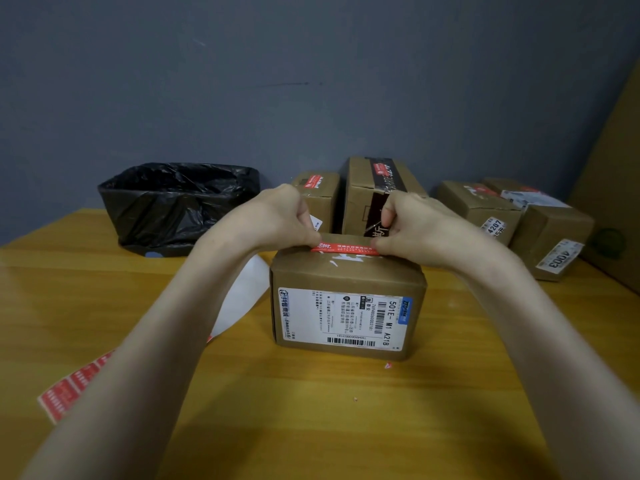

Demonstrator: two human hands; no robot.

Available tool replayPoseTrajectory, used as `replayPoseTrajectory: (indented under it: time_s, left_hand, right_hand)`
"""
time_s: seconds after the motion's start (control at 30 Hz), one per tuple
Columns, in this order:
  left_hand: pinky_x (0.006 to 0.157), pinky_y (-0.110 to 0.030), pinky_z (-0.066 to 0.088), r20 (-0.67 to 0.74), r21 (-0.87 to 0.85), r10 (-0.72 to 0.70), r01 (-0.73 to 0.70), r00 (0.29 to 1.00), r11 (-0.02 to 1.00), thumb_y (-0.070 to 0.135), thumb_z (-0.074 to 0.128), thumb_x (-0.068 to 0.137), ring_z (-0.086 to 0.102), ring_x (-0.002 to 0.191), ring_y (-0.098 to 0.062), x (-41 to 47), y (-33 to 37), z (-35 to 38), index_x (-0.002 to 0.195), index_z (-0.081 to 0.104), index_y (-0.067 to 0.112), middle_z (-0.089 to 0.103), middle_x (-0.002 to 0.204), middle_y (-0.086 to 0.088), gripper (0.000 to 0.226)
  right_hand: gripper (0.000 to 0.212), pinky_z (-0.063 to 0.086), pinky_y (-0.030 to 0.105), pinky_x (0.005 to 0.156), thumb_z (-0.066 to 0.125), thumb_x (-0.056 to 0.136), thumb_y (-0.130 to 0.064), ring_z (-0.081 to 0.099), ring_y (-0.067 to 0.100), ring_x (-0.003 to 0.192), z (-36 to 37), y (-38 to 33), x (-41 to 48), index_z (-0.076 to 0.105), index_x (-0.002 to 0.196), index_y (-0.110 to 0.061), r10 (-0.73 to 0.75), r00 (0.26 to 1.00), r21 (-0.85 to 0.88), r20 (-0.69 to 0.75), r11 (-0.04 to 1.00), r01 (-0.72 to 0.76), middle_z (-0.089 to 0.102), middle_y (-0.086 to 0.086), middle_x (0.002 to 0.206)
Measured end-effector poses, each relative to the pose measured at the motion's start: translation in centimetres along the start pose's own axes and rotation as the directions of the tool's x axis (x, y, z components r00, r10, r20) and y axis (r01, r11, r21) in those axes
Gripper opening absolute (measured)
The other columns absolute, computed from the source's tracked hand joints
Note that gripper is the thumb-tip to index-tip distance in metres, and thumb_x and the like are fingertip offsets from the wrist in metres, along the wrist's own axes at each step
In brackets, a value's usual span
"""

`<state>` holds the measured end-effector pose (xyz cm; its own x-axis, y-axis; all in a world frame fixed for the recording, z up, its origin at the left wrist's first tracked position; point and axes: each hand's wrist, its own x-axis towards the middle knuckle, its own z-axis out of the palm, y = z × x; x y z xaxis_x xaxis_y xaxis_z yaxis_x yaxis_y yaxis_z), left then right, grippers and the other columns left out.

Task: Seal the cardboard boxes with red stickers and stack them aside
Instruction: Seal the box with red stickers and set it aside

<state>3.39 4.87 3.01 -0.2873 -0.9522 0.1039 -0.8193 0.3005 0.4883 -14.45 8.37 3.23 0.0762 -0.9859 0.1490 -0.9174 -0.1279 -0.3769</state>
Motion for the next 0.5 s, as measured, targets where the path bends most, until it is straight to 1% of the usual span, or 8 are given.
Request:
replayPoseTrajectory:
  time_s: [0.07,0.2,0.27,0.33,0.4,0.43,0.5]
  left_hand:
    - [0.057,-0.014,0.039,-0.003,0.01,0.004,-0.004,1.0,1.0,0.022,0.068,0.083,0.053,0.072,-0.001,0.0,0.0,0.0,0.071,0.063,0.019,0.06,0.077,0.008,0.013]
    - [0.055,-0.015,0.04,-0.037,0.032,0.003,-0.002,0.999,0.999,0.026,0.07,0.081,0.056,0.072,-0.002,0.0,0.0,0.0,0.069,0.064,0.02,0.06,0.075,0.009,0.015]
    - [0.058,-0.02,0.046,-0.063,0.043,-0.009,0.012,0.998,0.999,0.031,0.072,0.078,0.059,0.074,-0.006,0.0,-0.1,0.0,0.07,0.067,0.016,0.064,0.077,0.005,0.018]
    - [0.064,-0.028,0.05,-0.116,0.034,-0.015,0.019,0.993,0.999,0.035,0.071,0.078,0.063,0.076,-0.013,0.1,-0.3,-0.1,0.072,0.069,0.01,0.068,0.076,-0.002,0.026]
    - [0.067,-0.029,0.052,-0.176,0.0,-0.008,0.008,0.984,1.0,0.04,0.068,0.08,0.064,0.076,-0.013,0.2,-0.5,-0.1,0.07,0.071,0.01,0.069,0.073,-0.003,0.032]
    - [0.065,-0.028,0.051,-0.191,-0.013,-0.004,0.002,0.981,1.0,0.042,0.067,0.081,0.064,0.073,-0.011,0.3,-0.4,-0.1,0.068,0.07,0.011,0.069,0.071,-0.001,0.034]
    - [0.055,-0.024,0.045,-0.178,-0.005,-0.008,0.007,0.984,1.0,0.046,0.065,0.081,0.06,0.068,-0.006,0.1,-0.2,0.3,0.063,0.065,0.015,0.065,0.069,0.003,0.036]
  right_hand:
    - [0.028,0.038,0.023,0.056,0.067,0.083,-0.031,0.05,0.013,0.074,-0.2,0.2,-0.1,0.042,0.073,-0.024,0.006,1.0,-0.012,0.015,1.0,-0.006,0.05,-0.005,0.08]
    - [0.024,0.036,0.023,0.055,0.061,0.088,-0.034,0.049,0.01,0.072,-0.3,0.4,-0.2,0.045,0.074,-0.023,-0.002,0.999,-0.013,0.041,1.0,0.003,0.052,-0.003,0.082]
    - [0.024,0.035,0.021,0.053,0.056,0.091,-0.034,0.048,0.006,0.068,-0.3,0.3,-0.2,0.048,0.072,-0.021,-0.007,0.999,0.019,0.046,1.0,0.006,0.053,-0.003,0.079]
    - [0.028,0.036,0.021,0.053,0.052,0.093,-0.035,0.048,0.005,0.066,-0.3,0.1,-0.2,0.051,0.07,-0.02,0.003,0.999,0.054,0.043,0.999,-0.006,0.055,-0.002,0.078]
    - [0.029,0.037,0.023,0.054,0.053,0.092,-0.039,0.048,0.006,0.067,0.0,0.0,-0.1,0.05,0.069,-0.019,0.025,1.0,0.077,0.015,0.997,-0.026,0.055,-0.002,0.078]
    - [0.03,0.037,0.024,0.054,0.054,0.09,-0.041,0.048,0.007,0.068,0.2,-0.1,0.1,0.049,0.07,-0.02,0.036,0.999,0.084,-0.003,0.996,-0.036,0.054,-0.003,0.079]
    - [0.031,0.036,0.025,0.054,0.058,0.086,-0.047,0.046,0.007,0.068,0.8,-0.1,0.2,0.045,0.074,-0.021,0.053,0.998,0.092,-0.024,0.995,-0.05,0.051,-0.005,0.08]
